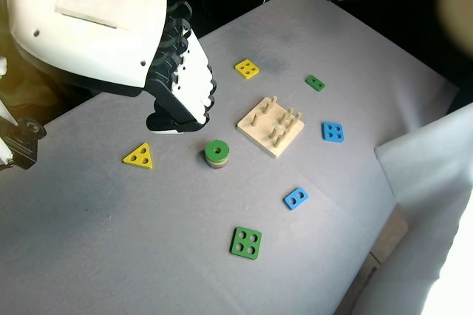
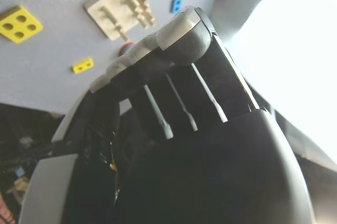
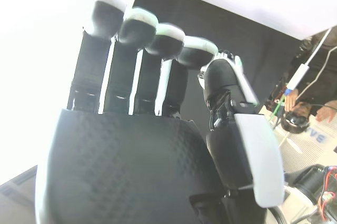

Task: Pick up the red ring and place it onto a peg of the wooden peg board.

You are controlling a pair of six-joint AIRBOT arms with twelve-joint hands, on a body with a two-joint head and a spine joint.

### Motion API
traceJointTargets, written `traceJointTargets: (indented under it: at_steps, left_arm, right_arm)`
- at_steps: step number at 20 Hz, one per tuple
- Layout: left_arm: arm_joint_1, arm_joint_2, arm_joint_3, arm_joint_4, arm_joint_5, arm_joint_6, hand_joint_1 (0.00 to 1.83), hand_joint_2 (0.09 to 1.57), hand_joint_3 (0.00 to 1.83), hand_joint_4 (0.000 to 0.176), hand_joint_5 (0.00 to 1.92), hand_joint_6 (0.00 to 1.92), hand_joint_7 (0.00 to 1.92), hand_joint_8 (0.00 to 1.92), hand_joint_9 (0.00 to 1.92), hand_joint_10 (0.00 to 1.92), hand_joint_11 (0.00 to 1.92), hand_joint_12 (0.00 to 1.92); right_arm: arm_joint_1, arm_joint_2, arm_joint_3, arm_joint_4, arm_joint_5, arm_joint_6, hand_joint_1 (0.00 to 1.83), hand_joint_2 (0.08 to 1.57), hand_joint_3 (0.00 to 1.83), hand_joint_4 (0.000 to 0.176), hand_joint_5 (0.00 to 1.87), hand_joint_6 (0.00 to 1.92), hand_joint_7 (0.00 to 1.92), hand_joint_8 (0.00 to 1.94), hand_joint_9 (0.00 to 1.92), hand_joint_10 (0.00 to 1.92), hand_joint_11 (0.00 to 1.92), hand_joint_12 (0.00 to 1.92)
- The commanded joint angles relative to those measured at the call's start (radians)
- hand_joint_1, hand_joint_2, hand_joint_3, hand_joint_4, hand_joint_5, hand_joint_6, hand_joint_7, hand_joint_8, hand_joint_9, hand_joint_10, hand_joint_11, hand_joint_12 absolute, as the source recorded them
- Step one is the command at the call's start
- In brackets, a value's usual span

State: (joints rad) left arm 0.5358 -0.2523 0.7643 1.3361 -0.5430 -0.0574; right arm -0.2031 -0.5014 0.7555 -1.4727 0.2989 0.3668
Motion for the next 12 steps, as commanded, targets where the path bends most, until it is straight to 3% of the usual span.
traceJointTargets:
  at_steps: [1,5,12]
  left_arm:
    - [-0.012,-0.002,0.004,-0.044,-0.026,0.001,0.0,1.28,0.02,0.0,0.25,0.0,0.23,0.0,0.16,0.01,0.0,0.38]
    - [-0.012,-0.003,0.005,-0.044,-0.024,0.001,0.0,1.29,0.01,0.0,0.27,0.0,0.24,0.0,0.17,0.01,0.0,0.37]
    - [-0.011,-0.011,-0.007,-0.044,-0.021,0.001,0.0,1.28,0.0,0.0,0.26,0.0,0.25,0.0,0.19,0.0,0.0,0.41]
  right_arm:
    - [0.014,0.0,-0.005,0.034,0.008,0.004,0.0,1.26,0.03,0.0,0.09,0.01,0.08,0.0,0.05,0.01,0.0,0.13]
    - [0.007,-0.01,-0.012,0.034,-0.04,-0.012,0.0,1.26,0.0,0.0,0.11,0.0,0.09,0.0,0.08,0.01,0.0,0.23]
    - [-0.009,-0.06,-0.012,0.034,-0.103,-0.072,0.0,1.26,0.0,0.0,0.1,0.0,0.08,0.0,0.06,0.0,0.0,0.22]
